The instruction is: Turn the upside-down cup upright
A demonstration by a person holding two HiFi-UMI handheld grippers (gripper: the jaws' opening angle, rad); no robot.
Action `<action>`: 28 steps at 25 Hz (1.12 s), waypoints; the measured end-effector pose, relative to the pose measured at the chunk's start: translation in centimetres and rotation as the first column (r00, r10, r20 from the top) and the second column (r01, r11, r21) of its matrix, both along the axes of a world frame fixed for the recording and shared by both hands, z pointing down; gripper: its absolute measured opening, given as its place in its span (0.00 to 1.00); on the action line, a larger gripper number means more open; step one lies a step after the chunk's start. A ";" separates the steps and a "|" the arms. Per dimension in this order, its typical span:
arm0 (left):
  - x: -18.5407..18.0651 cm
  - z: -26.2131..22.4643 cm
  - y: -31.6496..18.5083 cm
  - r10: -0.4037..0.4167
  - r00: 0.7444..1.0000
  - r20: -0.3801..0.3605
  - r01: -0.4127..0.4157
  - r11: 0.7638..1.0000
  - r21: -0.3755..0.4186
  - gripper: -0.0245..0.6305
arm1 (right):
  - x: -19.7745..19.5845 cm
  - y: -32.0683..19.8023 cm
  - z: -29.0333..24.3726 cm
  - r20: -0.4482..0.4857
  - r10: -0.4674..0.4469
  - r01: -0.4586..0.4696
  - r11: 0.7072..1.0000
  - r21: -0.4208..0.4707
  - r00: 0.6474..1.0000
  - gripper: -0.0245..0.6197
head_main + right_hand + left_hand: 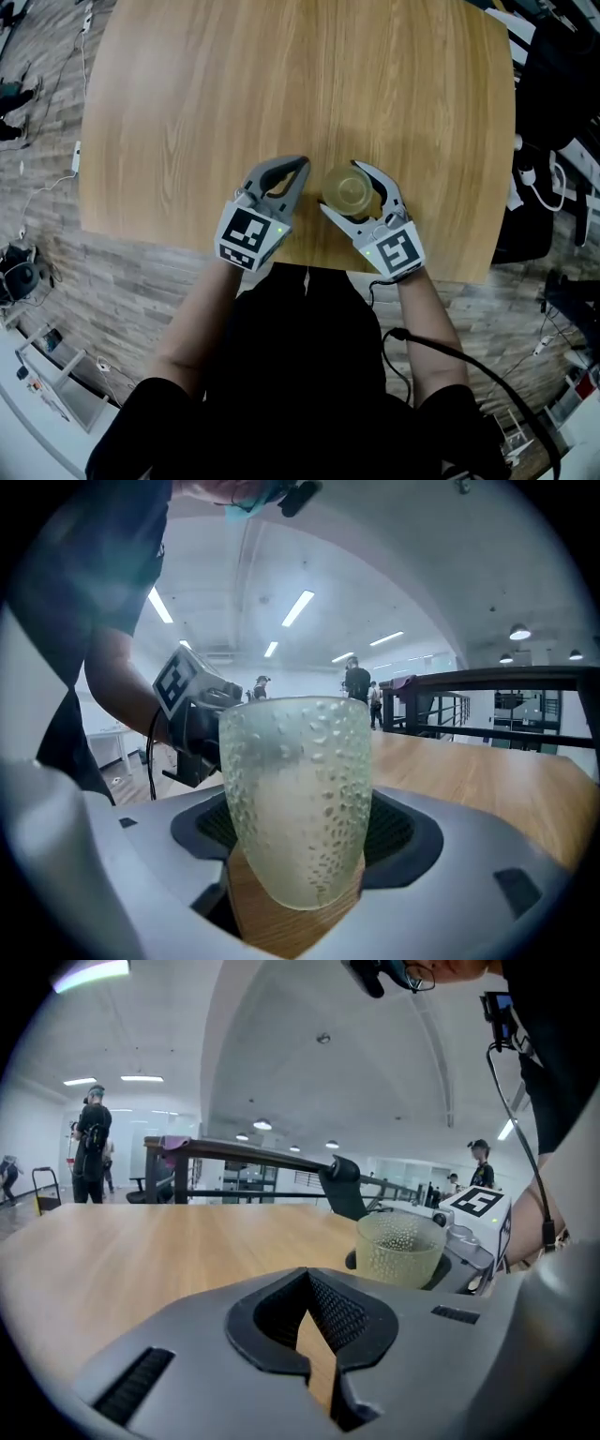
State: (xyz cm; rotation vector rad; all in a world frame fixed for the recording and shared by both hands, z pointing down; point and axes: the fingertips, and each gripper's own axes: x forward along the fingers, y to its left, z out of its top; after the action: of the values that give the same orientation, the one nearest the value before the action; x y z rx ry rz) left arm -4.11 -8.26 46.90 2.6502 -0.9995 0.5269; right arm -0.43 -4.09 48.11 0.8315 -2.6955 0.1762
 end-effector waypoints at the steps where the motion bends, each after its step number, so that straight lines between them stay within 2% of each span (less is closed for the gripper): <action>1: 0.7 0.5 -0.1 0.015 1.000 0.007 -0.015 1.000 -0.004 0.05 | -0.3 0.0 0.2 0.002 -0.001 0.001 1.000 -0.004 1.000 0.52; 6: 2.3 1.3 -0.5 0.034 0.999 0.014 -0.034 0.999 -0.008 0.05 | -1.3 -0.1 1.6 -0.013 -0.009 0.008 0.999 -0.044 1.000 0.52; 13: 1.7 3.4 -0.8 0.032 0.997 0.066 -0.030 0.999 -0.025 0.05 | -1.4 -0.7 4.7 -0.135 -0.011 -0.007 0.991 -0.133 0.991 0.52; 18: 1.8 4.7 -0.4 0.043 0.995 0.093 -0.040 0.998 -0.039 0.05 | -1.7 -0.7 5.9 -0.184 -0.019 -0.008 0.990 -0.144 0.983 0.52; 23: 1.0 5.5 -0.2 0.023 0.995 0.094 -0.017 0.998 -0.060 0.05 | -1.9 -0.7 5.8 -0.210 -0.019 -0.010 0.990 -0.138 0.977 0.52; 28: 0.1 4.6 -0.5 -0.004 0.996 0.090 0.008 0.999 -0.046 0.05 | -1.2 -0.1 5.2 -0.189 -0.023 -0.009 0.986 -0.165 0.982 0.52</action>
State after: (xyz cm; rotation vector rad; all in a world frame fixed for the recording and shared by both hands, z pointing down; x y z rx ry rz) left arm -4.01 -8.73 51.47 2.6027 -1.0071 0.6658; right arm -1.66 -4.22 53.34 0.7486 -2.4664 0.2987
